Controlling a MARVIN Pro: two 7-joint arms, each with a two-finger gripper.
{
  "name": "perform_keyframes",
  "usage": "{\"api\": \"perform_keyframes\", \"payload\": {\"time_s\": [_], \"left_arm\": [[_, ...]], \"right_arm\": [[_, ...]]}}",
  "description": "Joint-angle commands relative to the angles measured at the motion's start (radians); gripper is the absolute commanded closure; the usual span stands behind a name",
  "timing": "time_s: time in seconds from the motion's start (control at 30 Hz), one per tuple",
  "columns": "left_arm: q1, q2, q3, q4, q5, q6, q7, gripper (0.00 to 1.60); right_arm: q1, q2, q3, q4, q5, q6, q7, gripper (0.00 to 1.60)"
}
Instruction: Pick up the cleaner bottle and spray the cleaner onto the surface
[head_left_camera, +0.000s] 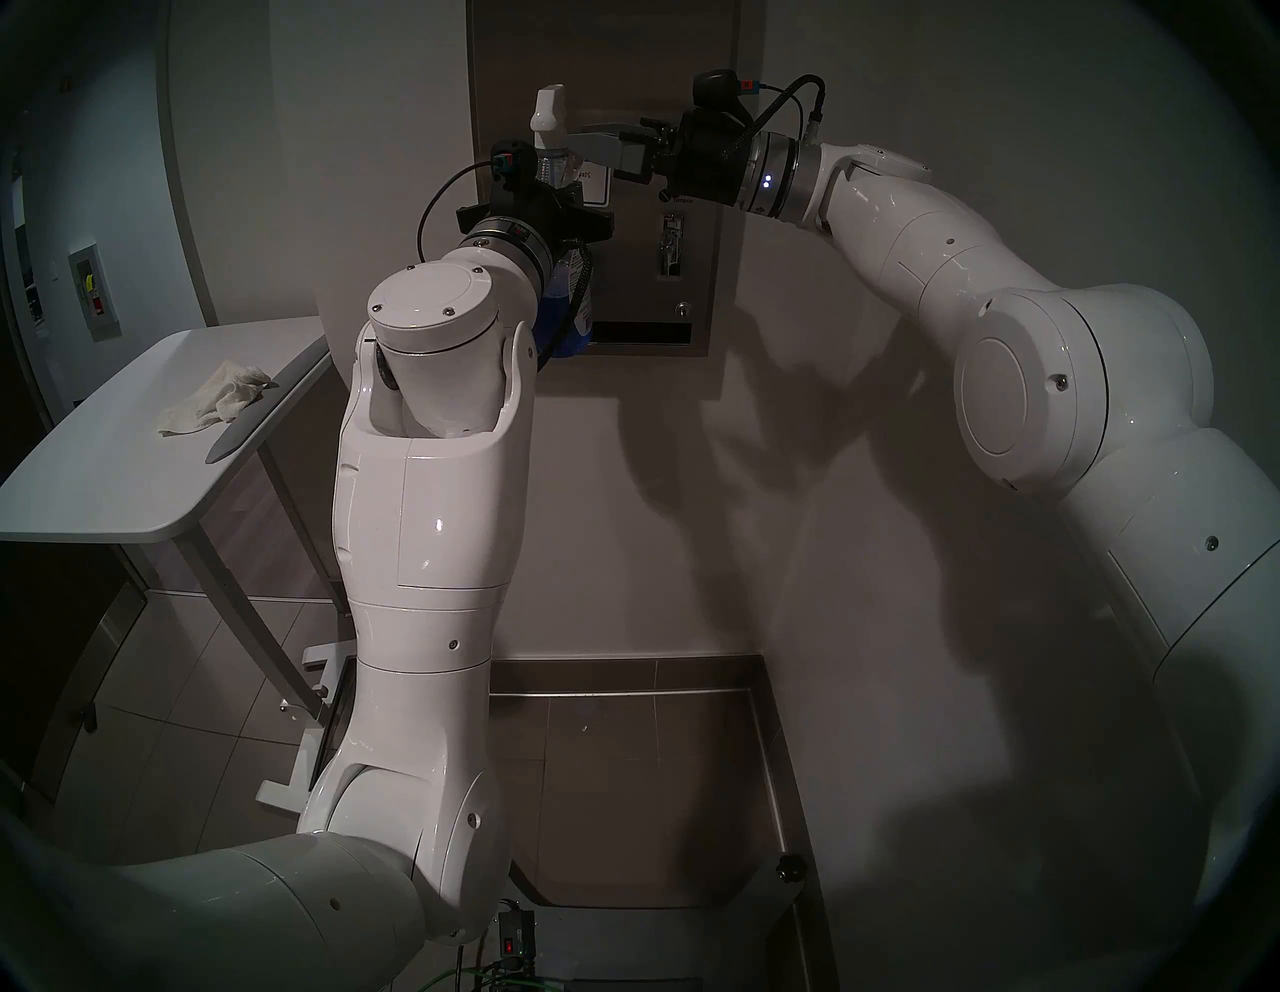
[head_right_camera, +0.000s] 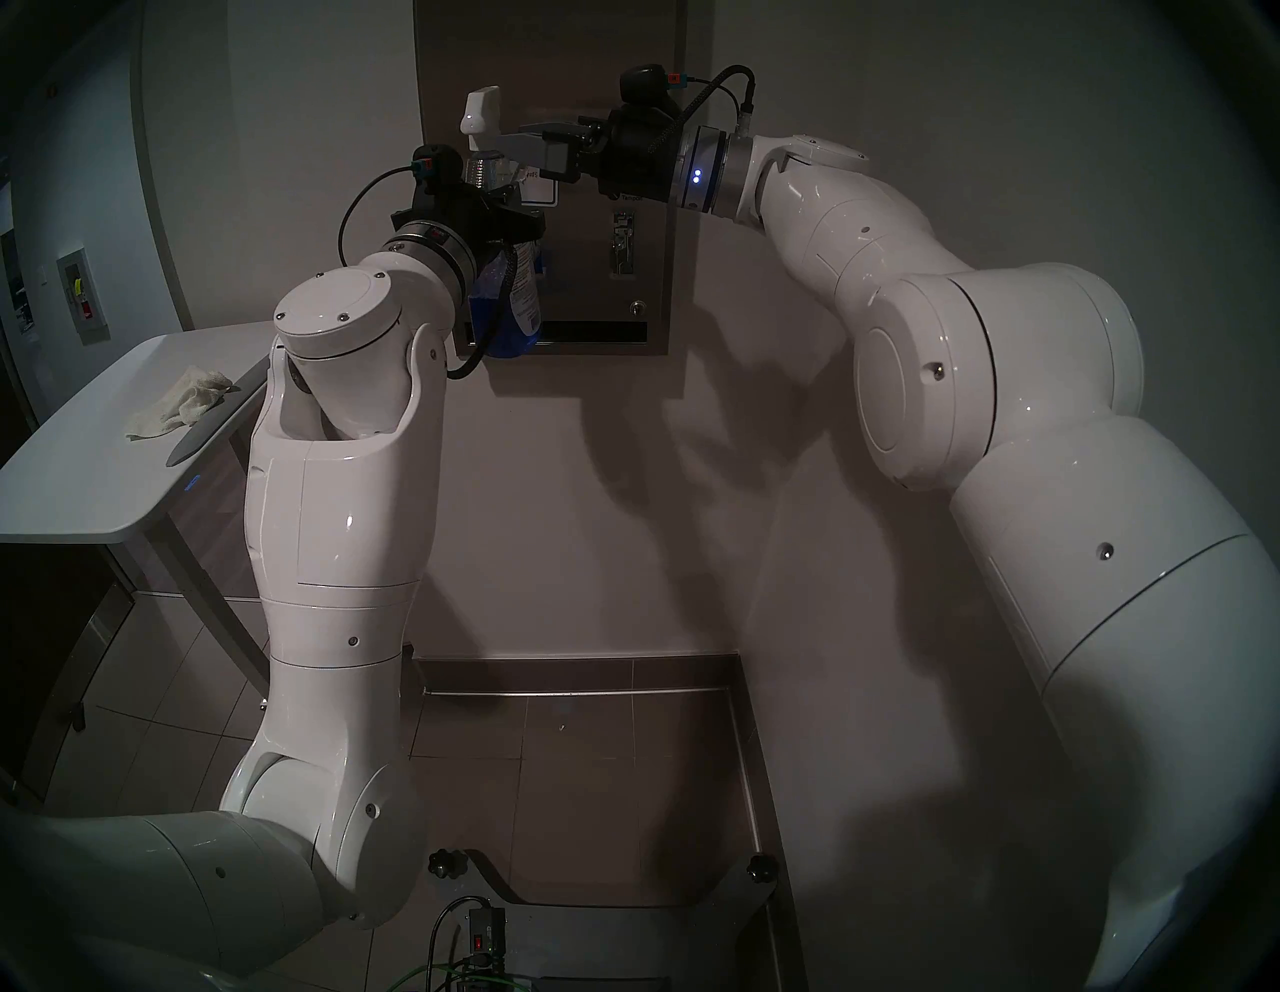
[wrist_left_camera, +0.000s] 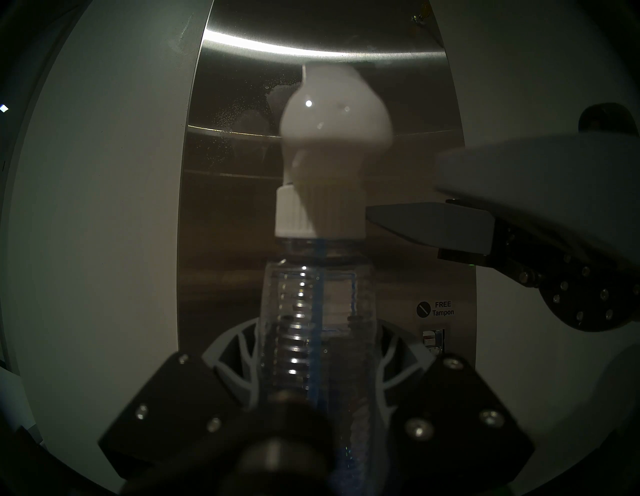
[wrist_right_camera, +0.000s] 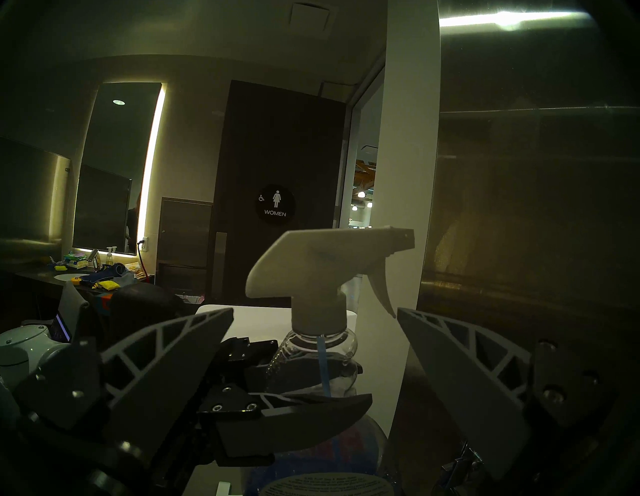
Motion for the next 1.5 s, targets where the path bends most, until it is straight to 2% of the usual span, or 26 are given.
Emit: {"api": "perform_keyframes", "payload": {"time_s": [0.0,1.47], "left_arm": [[-0.059,-0.006,0.002,-0.048,0.0,-0.026,0.002,1.6],[-0.056,-0.013,-0.002,-0.048,0.011,-0.011,-0.008,1.6]], "right_arm": [[0.041,-0.008,0.005,-0.006,0.003,0.008,-0.027,0.0],[0.071,-0.065,0.004,0.0,-0.016,0.07,-0.117,0.0]]}}
